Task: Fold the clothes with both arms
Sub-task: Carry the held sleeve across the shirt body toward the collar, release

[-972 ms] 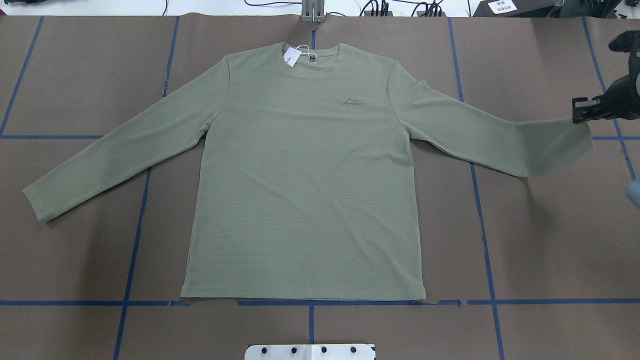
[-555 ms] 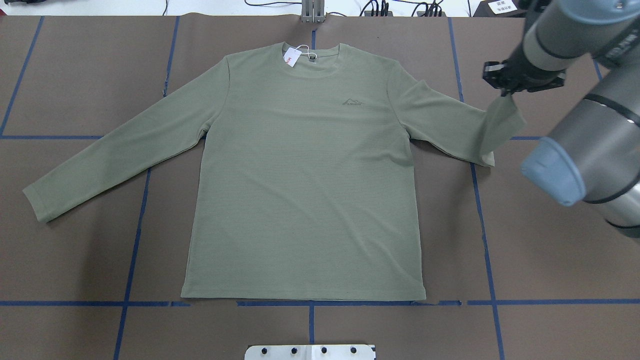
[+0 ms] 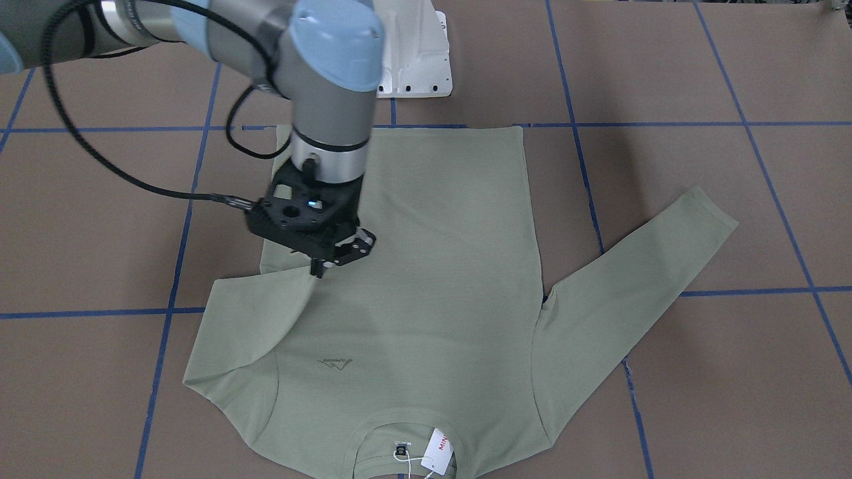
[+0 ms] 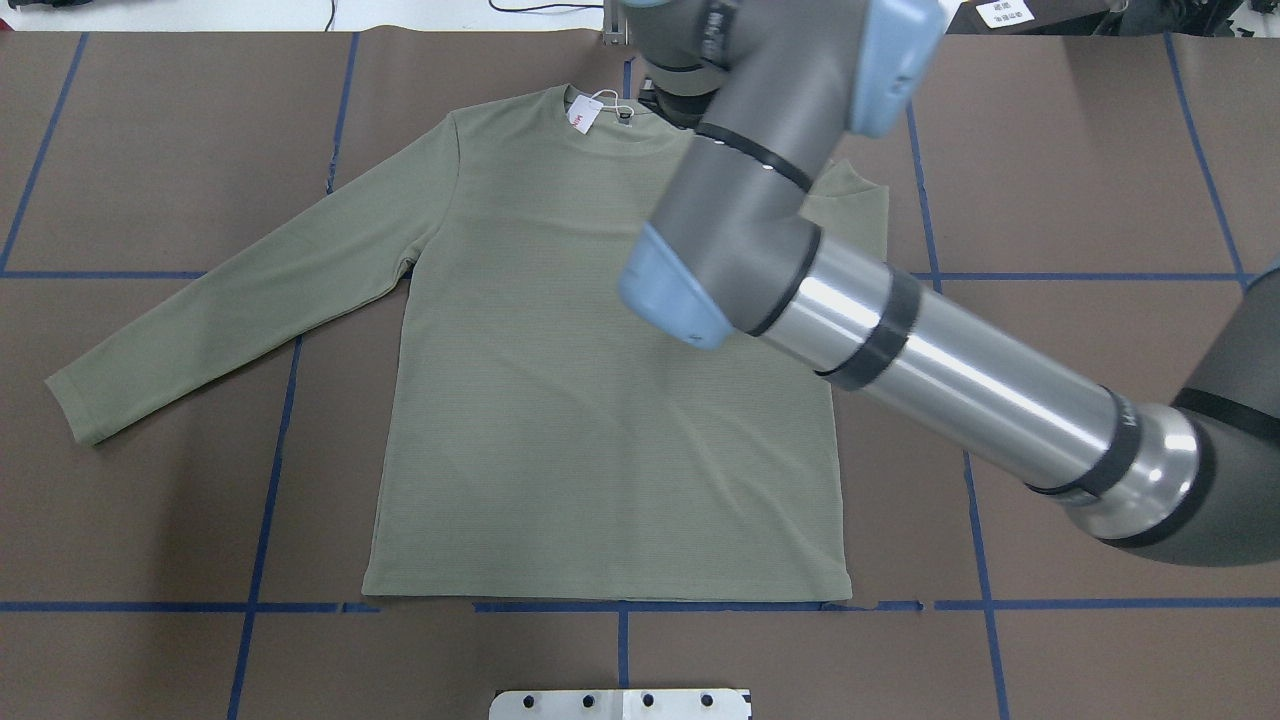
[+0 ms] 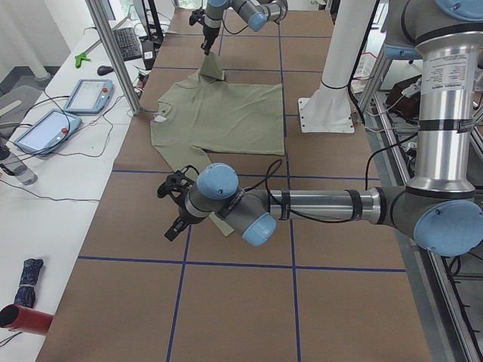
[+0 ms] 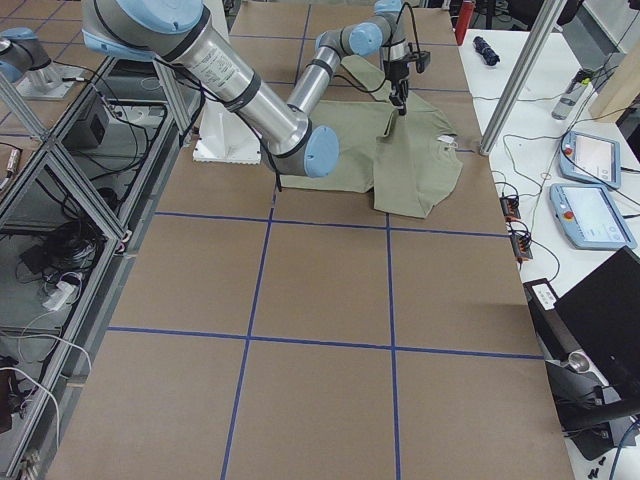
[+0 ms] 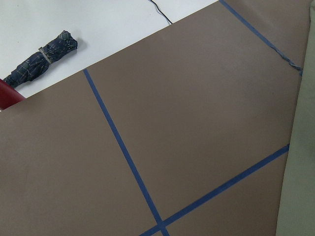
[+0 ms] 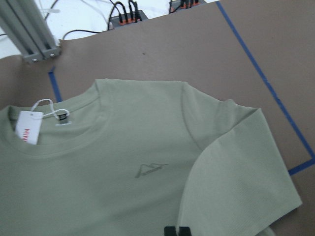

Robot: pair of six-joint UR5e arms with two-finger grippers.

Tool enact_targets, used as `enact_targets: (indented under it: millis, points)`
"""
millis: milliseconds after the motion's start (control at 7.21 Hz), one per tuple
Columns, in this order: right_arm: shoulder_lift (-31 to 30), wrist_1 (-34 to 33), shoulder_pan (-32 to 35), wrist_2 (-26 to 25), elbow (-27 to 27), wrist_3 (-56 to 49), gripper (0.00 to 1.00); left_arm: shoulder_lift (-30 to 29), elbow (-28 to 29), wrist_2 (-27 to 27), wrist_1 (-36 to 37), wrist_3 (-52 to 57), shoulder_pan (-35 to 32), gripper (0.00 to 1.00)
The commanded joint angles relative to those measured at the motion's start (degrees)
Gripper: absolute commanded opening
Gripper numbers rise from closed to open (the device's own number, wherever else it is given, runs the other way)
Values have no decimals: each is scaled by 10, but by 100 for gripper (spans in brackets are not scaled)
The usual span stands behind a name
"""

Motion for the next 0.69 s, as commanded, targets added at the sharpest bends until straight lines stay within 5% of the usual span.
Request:
enact_targets:
  millis: [0, 555]
  points:
    - [66, 172, -55, -76, -160, 16, 0, 0, 4, -1, -1, 1, 0, 100]
    - [159, 295, -117, -152, -303, 61, 0, 0, 12, -1, -2, 1, 0, 100]
